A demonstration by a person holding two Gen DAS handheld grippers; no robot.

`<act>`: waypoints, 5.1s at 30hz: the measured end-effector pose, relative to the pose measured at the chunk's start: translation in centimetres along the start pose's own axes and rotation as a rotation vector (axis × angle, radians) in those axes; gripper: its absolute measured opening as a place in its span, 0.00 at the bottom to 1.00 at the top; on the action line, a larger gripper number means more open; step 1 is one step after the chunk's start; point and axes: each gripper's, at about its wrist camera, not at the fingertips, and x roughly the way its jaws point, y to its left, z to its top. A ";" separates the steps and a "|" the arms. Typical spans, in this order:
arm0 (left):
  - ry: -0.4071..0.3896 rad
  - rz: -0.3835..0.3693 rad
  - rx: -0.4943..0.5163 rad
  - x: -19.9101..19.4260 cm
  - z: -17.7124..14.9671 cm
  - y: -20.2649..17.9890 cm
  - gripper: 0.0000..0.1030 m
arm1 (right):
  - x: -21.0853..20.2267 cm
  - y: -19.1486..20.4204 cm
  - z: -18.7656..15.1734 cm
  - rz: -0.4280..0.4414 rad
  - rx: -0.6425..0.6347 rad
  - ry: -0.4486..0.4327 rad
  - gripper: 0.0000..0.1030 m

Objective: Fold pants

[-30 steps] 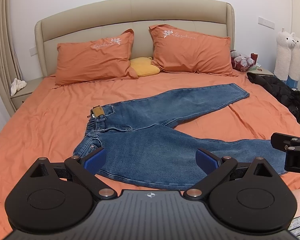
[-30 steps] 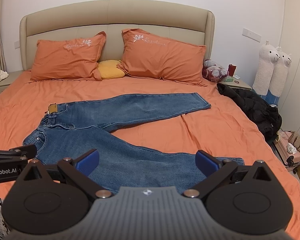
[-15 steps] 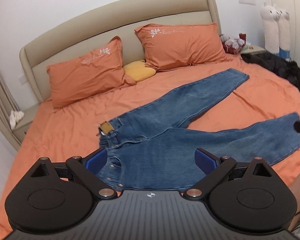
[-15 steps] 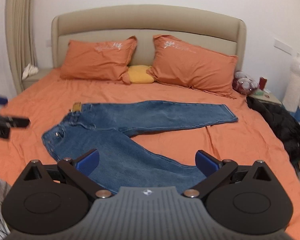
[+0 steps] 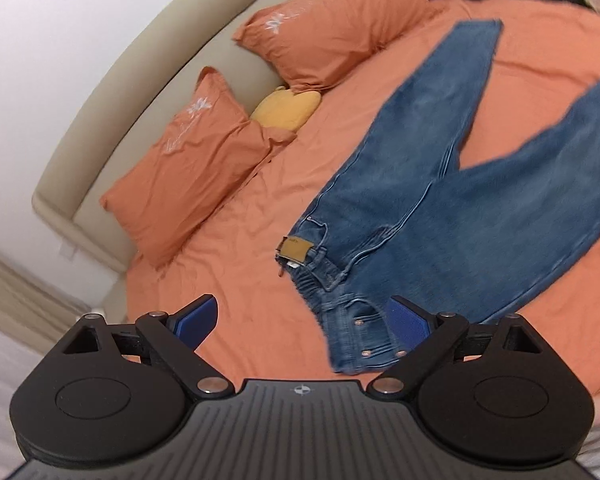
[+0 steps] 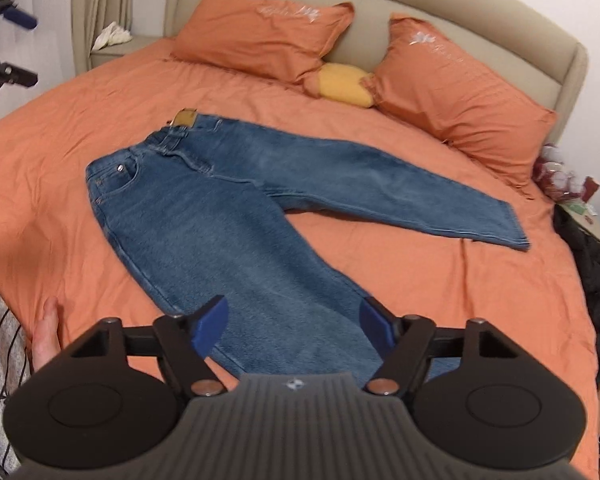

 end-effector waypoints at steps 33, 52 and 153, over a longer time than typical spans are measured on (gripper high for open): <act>-0.104 -0.061 0.874 21.6 -13.0 -14.8 1.00 | 19.2 11.4 -4.4 0.018 -0.369 0.247 0.36; -0.051 -0.083 0.327 18.6 -1.7 -9.2 0.25 | 15.9 5.8 -1.8 -0.039 -0.200 0.242 0.56; 0.338 0.023 -0.242 41.3 13.4 1.8 1.00 | 40.6 -30.8 23.1 -0.719 -0.134 0.298 0.52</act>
